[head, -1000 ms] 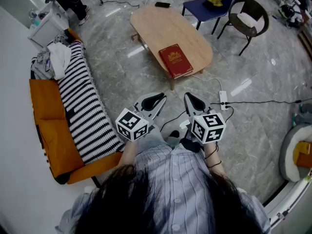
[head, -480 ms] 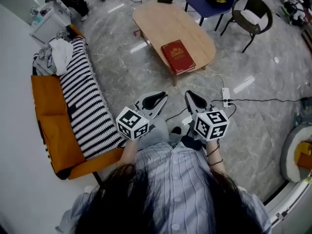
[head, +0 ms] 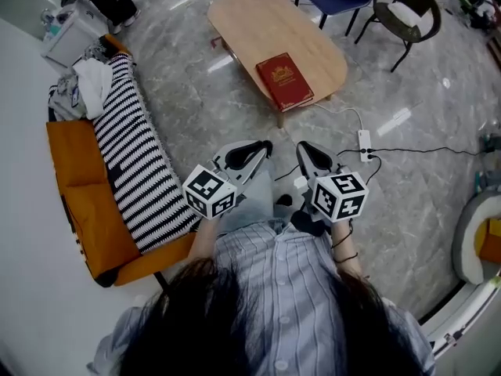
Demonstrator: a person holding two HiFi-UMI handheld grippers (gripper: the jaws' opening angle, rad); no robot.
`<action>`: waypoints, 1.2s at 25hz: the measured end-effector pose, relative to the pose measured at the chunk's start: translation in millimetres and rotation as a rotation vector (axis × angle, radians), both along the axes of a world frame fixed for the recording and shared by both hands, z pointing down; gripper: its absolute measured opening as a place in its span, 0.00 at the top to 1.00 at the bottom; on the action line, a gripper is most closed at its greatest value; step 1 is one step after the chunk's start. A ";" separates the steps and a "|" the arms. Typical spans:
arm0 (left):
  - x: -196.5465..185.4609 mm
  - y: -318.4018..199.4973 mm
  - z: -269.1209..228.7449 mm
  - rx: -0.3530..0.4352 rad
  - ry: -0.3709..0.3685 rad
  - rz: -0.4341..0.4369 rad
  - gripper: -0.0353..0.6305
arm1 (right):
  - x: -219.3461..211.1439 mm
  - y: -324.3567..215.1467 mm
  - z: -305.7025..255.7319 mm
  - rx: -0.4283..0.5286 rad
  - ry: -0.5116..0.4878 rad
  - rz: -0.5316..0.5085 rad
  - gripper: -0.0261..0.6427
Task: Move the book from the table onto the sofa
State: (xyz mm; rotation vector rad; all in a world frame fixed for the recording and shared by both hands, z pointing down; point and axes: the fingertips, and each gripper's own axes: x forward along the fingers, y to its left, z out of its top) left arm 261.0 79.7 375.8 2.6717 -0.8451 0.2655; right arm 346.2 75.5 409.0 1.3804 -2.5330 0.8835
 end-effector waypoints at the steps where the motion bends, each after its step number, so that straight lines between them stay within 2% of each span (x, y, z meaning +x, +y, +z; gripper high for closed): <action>1: 1.2 -4.5 2.7 -0.007 -0.002 0.005 0.90 | 1.0 -4.2 1.9 -0.004 0.001 0.002 0.93; 8: 16.6 -59.3 15.2 -0.042 0.013 0.052 0.90 | 22.1 -45.3 14.9 -0.048 0.016 0.069 0.93; 14: 21.7 -126.4 38.7 -0.093 0.001 0.098 0.90 | 40.7 -99.8 39.8 -0.122 0.034 0.135 0.93; 24: -33.9 -239.3 94.9 -0.252 0.010 0.028 0.90 | 49.6 -206.0 108.3 -0.304 -0.010 0.219 0.92; 30: -45.0 -306.8 157.7 -0.271 -0.072 0.071 0.90 | 71.3 -266.3 153.4 -0.315 0.025 0.326 0.92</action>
